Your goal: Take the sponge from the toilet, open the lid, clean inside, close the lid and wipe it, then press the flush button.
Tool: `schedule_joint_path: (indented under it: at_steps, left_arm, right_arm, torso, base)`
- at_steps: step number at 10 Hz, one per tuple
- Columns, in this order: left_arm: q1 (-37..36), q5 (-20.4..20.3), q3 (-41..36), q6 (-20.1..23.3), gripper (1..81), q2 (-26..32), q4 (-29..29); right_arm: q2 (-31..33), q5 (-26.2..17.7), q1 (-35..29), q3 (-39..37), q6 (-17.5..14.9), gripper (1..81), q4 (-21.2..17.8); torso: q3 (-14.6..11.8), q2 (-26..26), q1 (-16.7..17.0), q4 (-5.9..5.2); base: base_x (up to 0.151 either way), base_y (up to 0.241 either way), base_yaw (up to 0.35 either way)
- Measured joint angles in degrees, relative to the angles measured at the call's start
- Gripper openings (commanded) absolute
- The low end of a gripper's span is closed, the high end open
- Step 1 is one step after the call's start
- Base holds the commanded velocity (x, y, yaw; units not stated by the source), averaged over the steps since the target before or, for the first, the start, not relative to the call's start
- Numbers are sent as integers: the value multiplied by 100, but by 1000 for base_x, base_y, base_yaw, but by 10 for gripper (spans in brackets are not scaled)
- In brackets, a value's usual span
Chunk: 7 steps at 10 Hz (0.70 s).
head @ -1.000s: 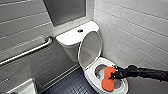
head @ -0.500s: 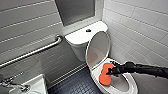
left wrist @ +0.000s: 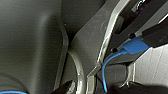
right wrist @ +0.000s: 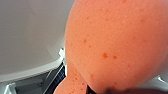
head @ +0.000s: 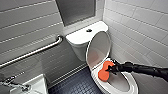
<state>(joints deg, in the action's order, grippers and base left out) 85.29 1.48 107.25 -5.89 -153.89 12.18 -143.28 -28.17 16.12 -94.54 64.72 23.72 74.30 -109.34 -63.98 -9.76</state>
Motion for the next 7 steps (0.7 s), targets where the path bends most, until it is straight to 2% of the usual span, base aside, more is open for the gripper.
schedule_joint_path:
  at_steps: [2, 4, 7]
  left_arm:
    - [0, 0, 0, 0, 811, -5, -2]
    - [0, -2, 0, -4, 811, -7, -6]
    - [0, 1, 0, -17, 811, -7, -17]
  right_arm:
    - [-483, 734, 135, -522, 107, 10, -7]
    - [-957, 1081, 188, -953, 162, 10, -9]
    - [-1124, 1822, 562, -1447, 226, 10, -79]
  torso:
    - [0, 0, 0, 0]
    - [0, 0, 0, 0]
    - [0, 0, 0, 0]
  base:
    - [0, 0, 0]
    - [0, 0, 0]
    - [0, 0, 0]
